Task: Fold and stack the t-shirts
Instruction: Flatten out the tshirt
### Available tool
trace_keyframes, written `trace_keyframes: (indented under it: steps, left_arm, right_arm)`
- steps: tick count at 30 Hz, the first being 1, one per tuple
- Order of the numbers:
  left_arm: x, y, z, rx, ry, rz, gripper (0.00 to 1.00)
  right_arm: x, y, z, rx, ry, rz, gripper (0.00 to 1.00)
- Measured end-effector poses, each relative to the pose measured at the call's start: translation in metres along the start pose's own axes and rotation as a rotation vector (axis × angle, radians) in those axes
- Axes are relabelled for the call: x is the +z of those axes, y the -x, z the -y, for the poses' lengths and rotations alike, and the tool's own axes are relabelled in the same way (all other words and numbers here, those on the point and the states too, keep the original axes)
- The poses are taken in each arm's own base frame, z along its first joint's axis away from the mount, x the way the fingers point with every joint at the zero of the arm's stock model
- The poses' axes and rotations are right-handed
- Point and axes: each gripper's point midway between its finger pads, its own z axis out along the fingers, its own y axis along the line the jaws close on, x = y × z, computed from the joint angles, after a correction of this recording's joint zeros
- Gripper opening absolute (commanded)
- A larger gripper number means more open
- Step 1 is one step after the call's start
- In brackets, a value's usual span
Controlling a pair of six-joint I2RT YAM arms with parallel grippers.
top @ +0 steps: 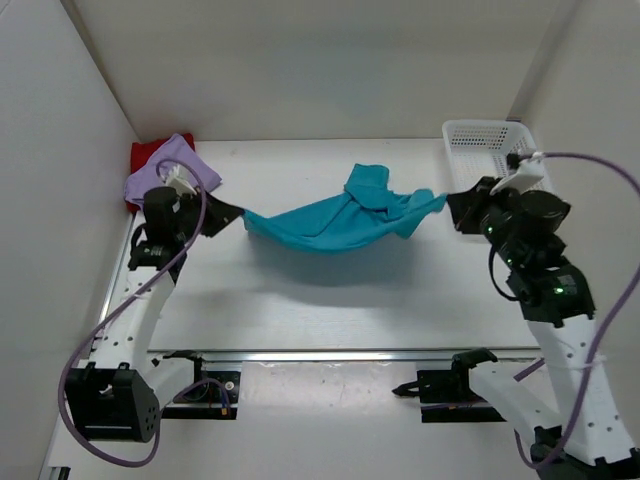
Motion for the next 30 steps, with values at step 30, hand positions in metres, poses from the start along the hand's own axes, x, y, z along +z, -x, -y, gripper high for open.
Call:
trace_keyframes:
  steps: [30]
  left_arm:
    - [0.006,0.142,0.049,-0.049,-0.126,0.247,0.00]
  right_arm:
    - [0.208,0.110,0.037,-0.242,-0.103,-0.086,0.00]
